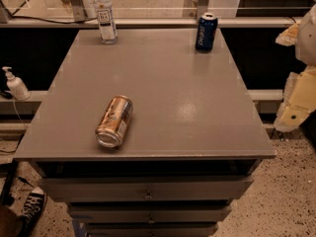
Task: Knock pepsi can over
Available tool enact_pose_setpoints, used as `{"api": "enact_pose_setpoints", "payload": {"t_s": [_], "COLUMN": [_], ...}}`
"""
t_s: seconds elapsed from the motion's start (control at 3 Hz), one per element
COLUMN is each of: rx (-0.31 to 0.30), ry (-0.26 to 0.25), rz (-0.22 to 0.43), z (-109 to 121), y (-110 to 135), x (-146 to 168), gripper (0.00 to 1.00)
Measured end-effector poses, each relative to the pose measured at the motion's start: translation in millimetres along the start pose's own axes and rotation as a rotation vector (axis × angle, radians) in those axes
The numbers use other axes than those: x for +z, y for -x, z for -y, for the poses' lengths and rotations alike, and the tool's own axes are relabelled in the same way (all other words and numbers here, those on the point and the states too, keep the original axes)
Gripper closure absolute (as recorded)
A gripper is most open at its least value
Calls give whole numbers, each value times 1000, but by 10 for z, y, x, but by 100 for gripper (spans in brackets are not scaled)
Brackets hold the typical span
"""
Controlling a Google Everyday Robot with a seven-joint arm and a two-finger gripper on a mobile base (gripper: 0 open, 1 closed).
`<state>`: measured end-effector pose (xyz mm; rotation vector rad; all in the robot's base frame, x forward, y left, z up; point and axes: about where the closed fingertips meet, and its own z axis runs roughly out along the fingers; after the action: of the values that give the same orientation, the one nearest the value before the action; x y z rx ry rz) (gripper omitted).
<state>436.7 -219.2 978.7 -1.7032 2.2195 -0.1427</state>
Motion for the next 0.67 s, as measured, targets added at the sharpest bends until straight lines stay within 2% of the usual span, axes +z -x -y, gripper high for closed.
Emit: {"api": "enact_pose_setpoints", "payload": {"t_s": [0.33, 0.67], "rx": [37, 95], "ry": [-76, -162], "rz": [51, 118], "z": [173, 648], "y": [-70, -108], "x": [23, 159], "gripper": [0, 0]}}
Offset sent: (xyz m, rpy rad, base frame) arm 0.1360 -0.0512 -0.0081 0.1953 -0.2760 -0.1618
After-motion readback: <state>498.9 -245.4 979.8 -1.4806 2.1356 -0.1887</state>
